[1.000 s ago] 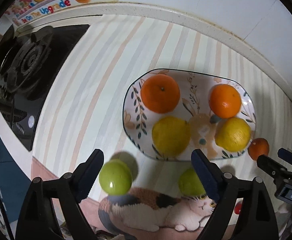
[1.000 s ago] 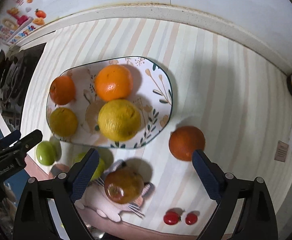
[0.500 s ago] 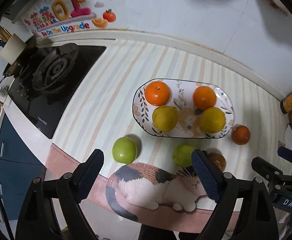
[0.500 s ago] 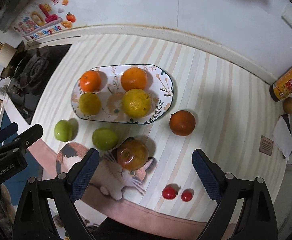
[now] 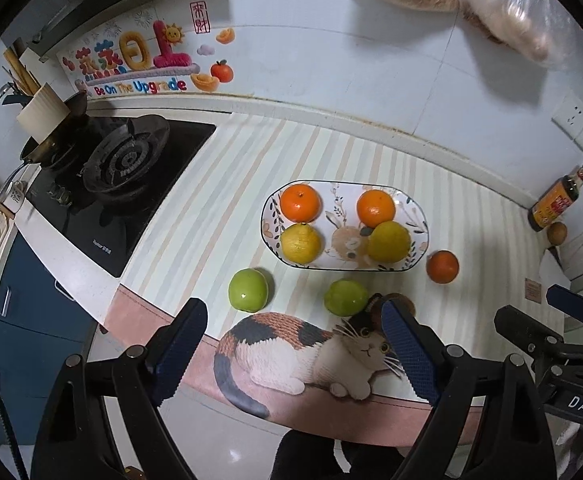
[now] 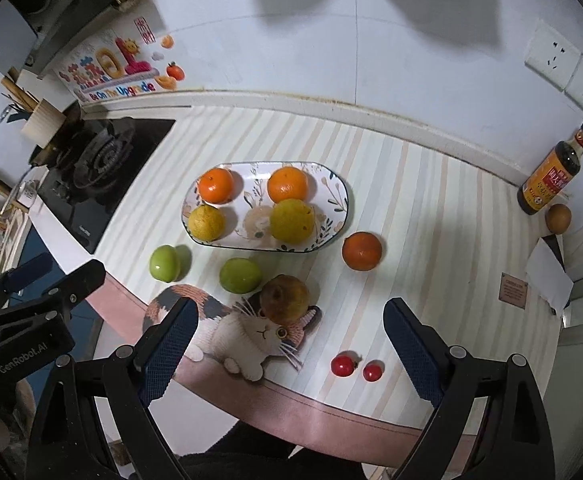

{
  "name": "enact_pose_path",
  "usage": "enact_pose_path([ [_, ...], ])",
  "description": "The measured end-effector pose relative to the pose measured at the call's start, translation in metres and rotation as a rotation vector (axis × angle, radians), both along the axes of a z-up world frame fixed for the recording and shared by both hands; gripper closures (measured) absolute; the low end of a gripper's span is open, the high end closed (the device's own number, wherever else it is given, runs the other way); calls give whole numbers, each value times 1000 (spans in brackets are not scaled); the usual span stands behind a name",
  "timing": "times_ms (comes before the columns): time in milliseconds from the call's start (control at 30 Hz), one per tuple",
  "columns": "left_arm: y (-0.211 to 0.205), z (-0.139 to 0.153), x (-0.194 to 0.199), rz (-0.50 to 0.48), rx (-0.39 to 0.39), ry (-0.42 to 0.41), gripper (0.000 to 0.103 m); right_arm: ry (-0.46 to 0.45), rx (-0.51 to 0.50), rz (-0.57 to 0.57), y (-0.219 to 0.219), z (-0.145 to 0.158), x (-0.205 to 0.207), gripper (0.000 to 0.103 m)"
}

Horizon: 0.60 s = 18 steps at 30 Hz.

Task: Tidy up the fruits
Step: 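Grasp a green apple with the left gripper while the right gripper grasps the red-brown apple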

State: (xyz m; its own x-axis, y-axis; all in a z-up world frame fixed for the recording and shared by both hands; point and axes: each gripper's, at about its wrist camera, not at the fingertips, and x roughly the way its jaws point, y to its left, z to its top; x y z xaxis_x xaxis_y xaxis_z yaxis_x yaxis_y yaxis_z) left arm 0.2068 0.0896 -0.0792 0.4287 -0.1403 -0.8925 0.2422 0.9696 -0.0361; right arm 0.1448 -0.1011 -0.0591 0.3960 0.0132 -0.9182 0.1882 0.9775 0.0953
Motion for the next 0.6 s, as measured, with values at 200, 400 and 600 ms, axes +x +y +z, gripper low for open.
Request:
enact_pose_path([
  [200,9,12,-5,17,-34,-12,14,-32,22,5,5,18,-6,7],
  [400,26,8,9,59,-58,-1,14,0,57,-20,2,2,5,7],
  [600,43,-27,40,104,-24,58,4,109,105,-49,-6,-56,30,7],
])
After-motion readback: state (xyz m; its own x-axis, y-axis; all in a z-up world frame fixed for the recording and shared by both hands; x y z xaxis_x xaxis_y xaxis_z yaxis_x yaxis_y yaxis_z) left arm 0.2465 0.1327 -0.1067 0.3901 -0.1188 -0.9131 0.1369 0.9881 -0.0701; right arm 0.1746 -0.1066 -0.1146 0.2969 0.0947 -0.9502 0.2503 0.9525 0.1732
